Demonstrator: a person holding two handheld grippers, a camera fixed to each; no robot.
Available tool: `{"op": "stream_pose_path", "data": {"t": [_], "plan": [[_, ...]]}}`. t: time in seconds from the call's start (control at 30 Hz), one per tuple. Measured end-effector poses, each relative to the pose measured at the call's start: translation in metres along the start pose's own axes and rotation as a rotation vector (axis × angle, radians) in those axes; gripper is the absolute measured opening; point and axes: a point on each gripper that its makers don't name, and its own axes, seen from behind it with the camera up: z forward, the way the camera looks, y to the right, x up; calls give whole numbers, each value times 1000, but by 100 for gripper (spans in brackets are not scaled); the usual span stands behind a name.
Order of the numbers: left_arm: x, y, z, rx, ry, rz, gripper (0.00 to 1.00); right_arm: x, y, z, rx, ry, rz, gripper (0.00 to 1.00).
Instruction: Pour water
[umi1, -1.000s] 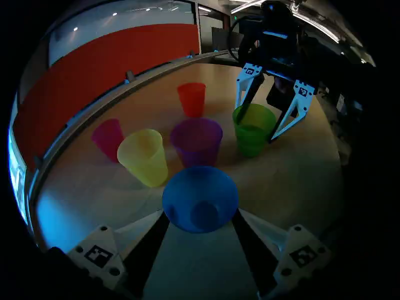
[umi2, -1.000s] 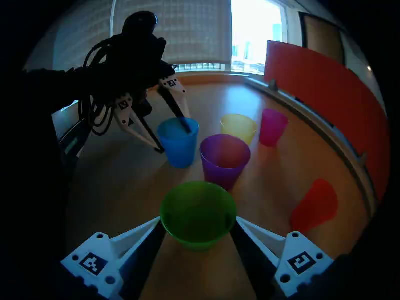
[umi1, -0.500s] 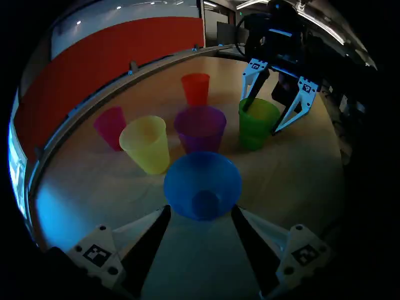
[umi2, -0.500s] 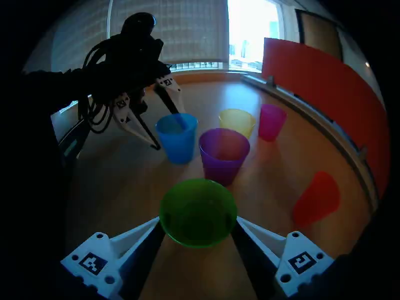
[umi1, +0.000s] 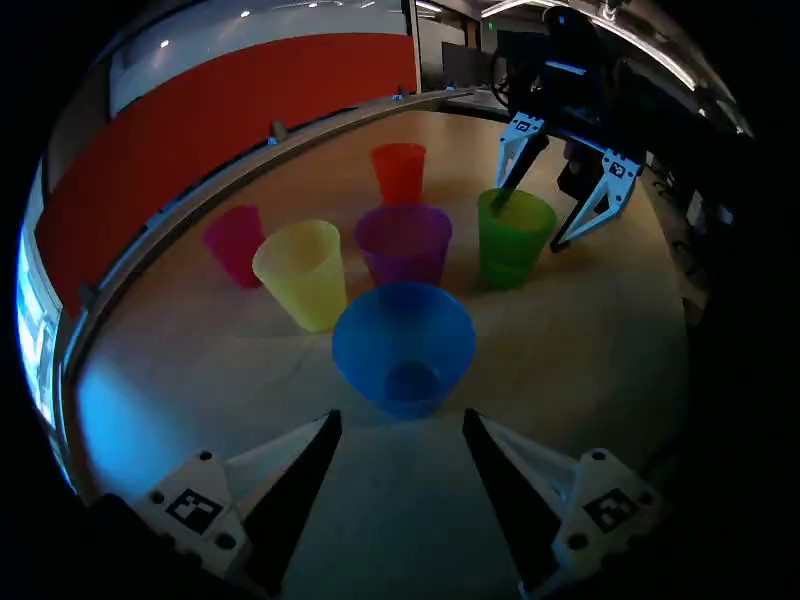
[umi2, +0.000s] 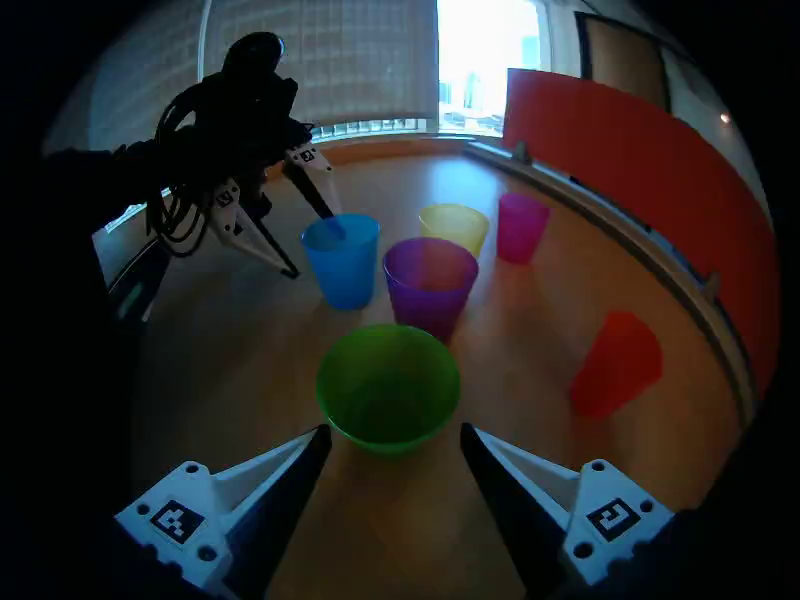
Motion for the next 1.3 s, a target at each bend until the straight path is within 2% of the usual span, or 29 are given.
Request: {"op": "stream_pose_path", "data": {"t": [0.3,0.8,0.9,1.1,1.3], "plan": [[-5,-4,-19,57,22,-36,90,-10,2,-24,-68,36,26,100],[-6,-32,-74,258,151,-155,90,-17,3,-70,-215,145,97,100],[-4,-41,-88,309,184,-177,90,-15,3,-80,-250,176,115,100],[10,-53,-117,382,303,-265,90,-12,3,-102,-318,249,165,100],[18,-66,-141,473,394,-314,90,-13,11,-119,-403,328,241,100]]}}
